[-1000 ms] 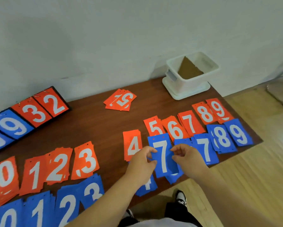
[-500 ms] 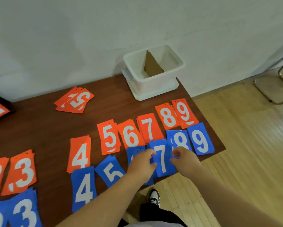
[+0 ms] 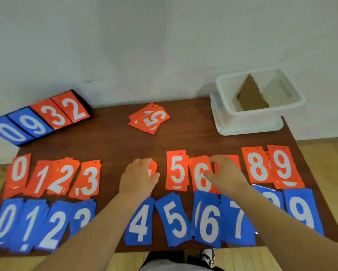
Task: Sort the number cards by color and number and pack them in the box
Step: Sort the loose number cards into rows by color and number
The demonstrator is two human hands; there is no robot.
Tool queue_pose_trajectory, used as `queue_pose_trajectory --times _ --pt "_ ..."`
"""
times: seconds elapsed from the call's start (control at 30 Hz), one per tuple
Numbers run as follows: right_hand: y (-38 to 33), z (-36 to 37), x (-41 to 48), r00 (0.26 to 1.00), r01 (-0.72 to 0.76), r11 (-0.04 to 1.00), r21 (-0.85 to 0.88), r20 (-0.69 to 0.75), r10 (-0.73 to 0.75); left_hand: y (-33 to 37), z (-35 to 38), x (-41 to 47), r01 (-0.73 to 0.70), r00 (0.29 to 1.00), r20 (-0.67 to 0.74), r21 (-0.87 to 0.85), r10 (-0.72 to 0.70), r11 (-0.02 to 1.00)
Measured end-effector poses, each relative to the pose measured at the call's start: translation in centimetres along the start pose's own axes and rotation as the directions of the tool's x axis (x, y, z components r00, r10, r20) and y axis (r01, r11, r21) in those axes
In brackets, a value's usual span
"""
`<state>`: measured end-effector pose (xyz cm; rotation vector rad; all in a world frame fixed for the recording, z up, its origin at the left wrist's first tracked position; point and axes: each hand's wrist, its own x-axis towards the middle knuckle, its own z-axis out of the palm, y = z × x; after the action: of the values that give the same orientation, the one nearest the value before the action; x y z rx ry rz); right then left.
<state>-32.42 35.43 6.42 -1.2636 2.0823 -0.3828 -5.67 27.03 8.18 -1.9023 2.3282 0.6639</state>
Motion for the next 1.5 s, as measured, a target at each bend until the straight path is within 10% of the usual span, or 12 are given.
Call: queue_pose_trajectory --times 0.33,0.77,1.5 --pt "-10.8 3.1 13.7 0.996 0.068 0.989 -0.128 0.06 -0.061 -8.1 -4.8 12.8 0.14 0.99 0.002 0.049 -0.14 0.989" --pt "-13.6 8.5 26.0 0.99 0.131 0.846 -0.517 0.114 -0.084 -10.2 -1.7 27.7 -0.101 0.982 0.175 0.201 0.065 0.974" --pt "-15.3 6.9 26.5 0.95 -0.309 0.944 -0.114 -0.077 0.301 -8.8 -2.8 27.1 0.137 0.991 0.031 -0.197 -0.134 0.971"
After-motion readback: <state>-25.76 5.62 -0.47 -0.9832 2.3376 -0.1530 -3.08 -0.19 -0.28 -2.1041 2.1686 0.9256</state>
